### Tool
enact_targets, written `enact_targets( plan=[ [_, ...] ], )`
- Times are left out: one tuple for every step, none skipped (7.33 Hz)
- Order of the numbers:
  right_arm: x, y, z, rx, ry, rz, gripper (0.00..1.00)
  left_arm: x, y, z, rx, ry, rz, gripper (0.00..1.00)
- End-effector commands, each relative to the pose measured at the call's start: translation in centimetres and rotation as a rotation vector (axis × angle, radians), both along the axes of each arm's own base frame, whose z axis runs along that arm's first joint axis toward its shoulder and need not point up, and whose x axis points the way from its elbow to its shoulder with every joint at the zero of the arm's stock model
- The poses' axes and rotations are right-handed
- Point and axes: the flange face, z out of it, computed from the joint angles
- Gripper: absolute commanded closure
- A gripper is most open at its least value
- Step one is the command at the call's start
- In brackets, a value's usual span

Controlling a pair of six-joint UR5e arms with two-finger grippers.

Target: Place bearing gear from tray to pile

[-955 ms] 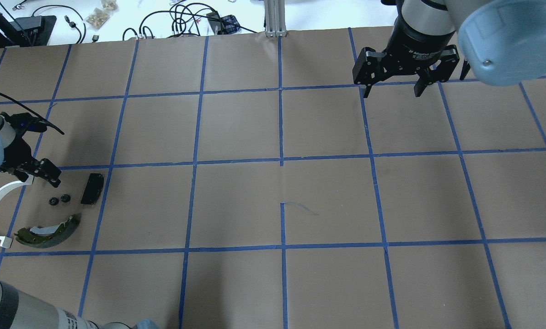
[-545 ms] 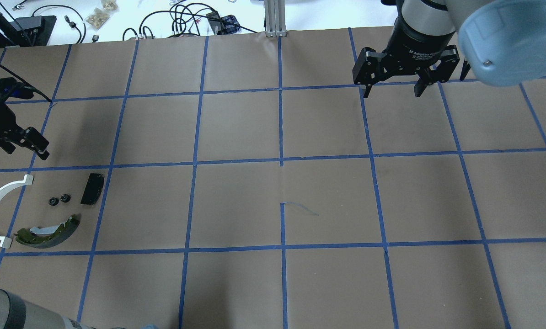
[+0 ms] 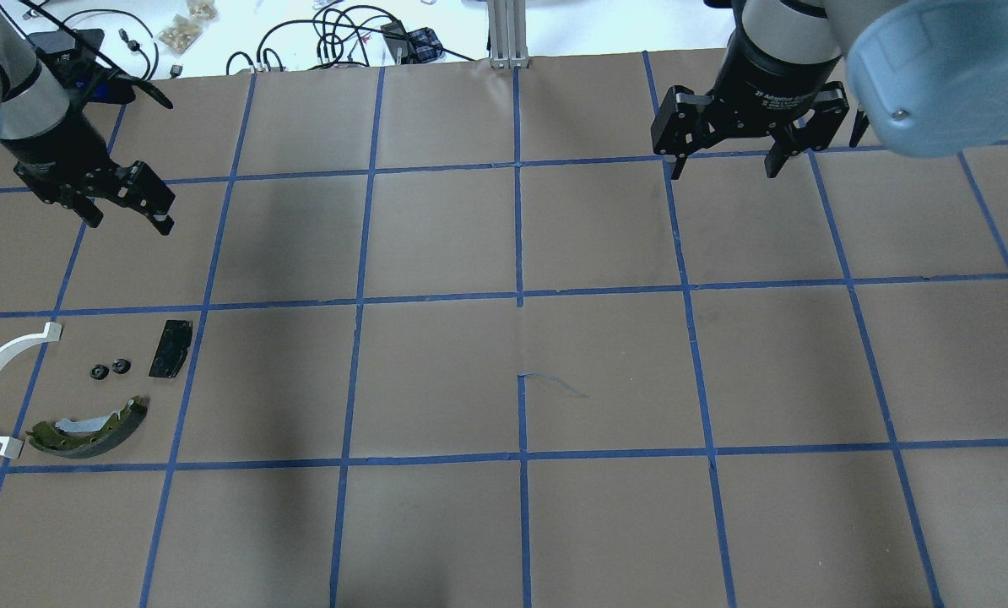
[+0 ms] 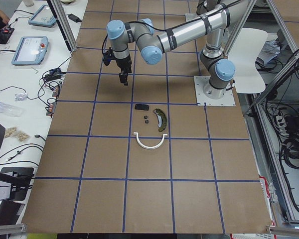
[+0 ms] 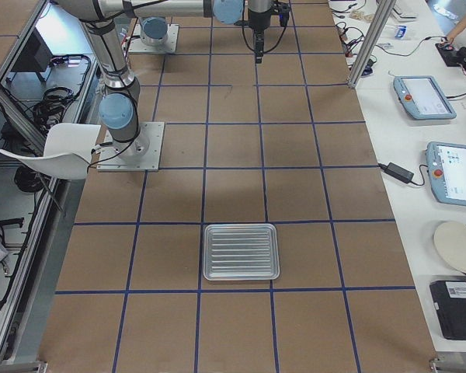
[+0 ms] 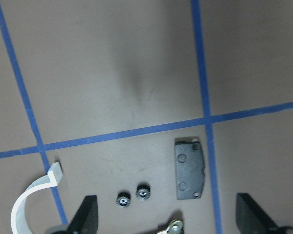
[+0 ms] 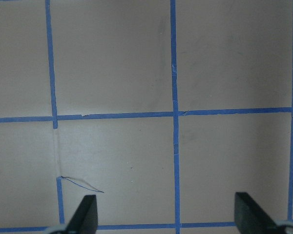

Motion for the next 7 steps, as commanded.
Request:
enact_targets(
  plan=[
    [-0.3,0.2,0.4,0.002,-0.001,-0.001,0.0,-9.1,2.4,3.8,-0.041,0.033,0.086,0.0],
    [-1.0,0.2,0.9,-0.005,-0.008,-0.015,0.0,-13.2,4.0,5.1,-0.058,0.031,0.045,0.0],
    [-2.0,0.4,1.5,0.041,-0.005,-0.034,0.0,-15.7,5.7,6.1,-0.039,0.02,0.015,0.0],
    [-2.2,0.8,3.1,0.063,-0.003,-0.016,0.0,-17.6,6.8,6.7,-0.038,0.016,0.045,0.0],
    [-1.8,2.2,4.6,0.042,-0.012,-0.005,0.0,-19.0,7.8,7.8,-0.061,0.016,0.033,0.0],
    [-1.8,3.0,5.1,0.023,-0.016,0.026,0.0,-19.2,8.7,8.7,-0.065,0.015,0.021,0.0],
    [-2.4,2.9,4.7,0.023,0.009,0.089,0.0,-18.9,9.6,9.7,-0.065,0.017,0.015,0.0]
  ],
)
